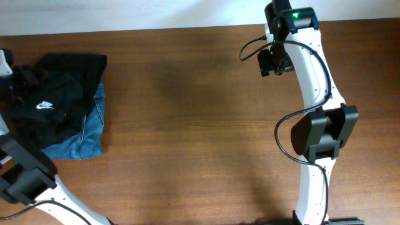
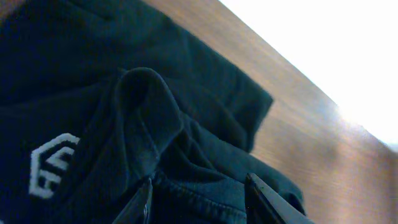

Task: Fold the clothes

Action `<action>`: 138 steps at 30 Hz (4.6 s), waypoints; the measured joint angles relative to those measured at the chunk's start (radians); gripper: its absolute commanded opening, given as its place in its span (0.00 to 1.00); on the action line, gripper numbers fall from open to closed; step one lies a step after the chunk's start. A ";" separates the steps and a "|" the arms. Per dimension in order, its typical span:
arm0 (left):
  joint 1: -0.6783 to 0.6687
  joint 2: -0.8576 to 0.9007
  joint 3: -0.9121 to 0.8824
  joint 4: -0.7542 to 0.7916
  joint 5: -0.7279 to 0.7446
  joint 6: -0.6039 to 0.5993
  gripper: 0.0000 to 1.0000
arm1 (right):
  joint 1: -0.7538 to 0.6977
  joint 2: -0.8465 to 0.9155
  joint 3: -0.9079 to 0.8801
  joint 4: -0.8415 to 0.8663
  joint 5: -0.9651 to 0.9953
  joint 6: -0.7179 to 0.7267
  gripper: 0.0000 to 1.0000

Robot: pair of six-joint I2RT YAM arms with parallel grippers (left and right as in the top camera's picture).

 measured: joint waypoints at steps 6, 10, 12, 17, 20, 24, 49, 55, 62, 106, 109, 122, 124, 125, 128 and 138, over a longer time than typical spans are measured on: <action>0.001 0.009 0.005 -0.005 0.056 0.008 0.57 | 0.000 0.000 0.000 -0.003 0.000 0.000 0.67; 0.000 -0.004 0.006 -0.011 0.064 0.027 0.75 | 0.000 0.000 0.000 0.008 0.000 0.000 0.68; -0.005 -0.023 0.006 -0.018 0.062 0.046 0.79 | 0.000 -0.002 0.000 0.029 0.000 0.000 0.72; -0.027 -0.124 0.005 -0.026 -0.006 0.077 0.85 | -0.004 -0.008 0.048 0.050 -0.003 0.003 0.99; -0.057 -0.217 0.005 -0.030 -0.068 0.090 0.87 | -0.014 -0.013 0.108 0.050 -0.008 0.000 0.99; -0.146 -0.346 0.005 -0.040 -0.174 0.121 0.96 | -0.044 -0.026 0.192 0.038 -0.015 0.002 0.99; -0.521 -0.390 0.006 -0.203 -0.385 0.137 0.99 | -0.364 -0.105 0.301 -0.170 -0.192 0.024 0.99; -0.521 -0.390 0.006 -0.318 -0.386 0.137 0.99 | -0.409 -0.280 0.195 -0.168 -0.212 0.028 0.99; -0.529 -0.391 0.006 -0.434 -0.413 0.120 0.99 | -0.409 -0.552 -0.145 -0.170 -0.212 0.027 0.99; -0.602 -1.302 -1.326 0.278 -0.708 -0.017 0.99 | -0.409 -1.450 -1.263 0.403 -0.294 -0.003 0.99; -0.602 -1.275 -1.326 0.278 -0.708 -0.017 0.99 | -0.409 -1.426 -1.263 0.403 -0.294 -0.003 0.99; -0.602 -1.190 -1.326 0.278 -0.709 -0.017 0.99 | -0.378 -1.323 -1.273 0.405 -0.294 -0.002 0.99; -0.602 -1.184 -1.326 0.278 -0.708 -0.017 0.99 | -0.365 -1.346 -1.274 0.401 -0.293 -0.002 0.99; -0.602 -1.181 -1.326 0.278 -0.708 -0.017 0.99 | -0.355 -1.361 -1.275 0.401 -0.290 -0.002 0.99; -0.602 -1.178 -1.326 0.278 -0.708 -0.017 0.99 | -0.296 -1.450 -1.292 0.431 -0.257 -0.003 0.99; -0.602 -1.178 -1.326 0.278 -0.709 -0.018 0.99 | -0.170 -1.855 -1.584 0.665 -0.179 -0.003 0.99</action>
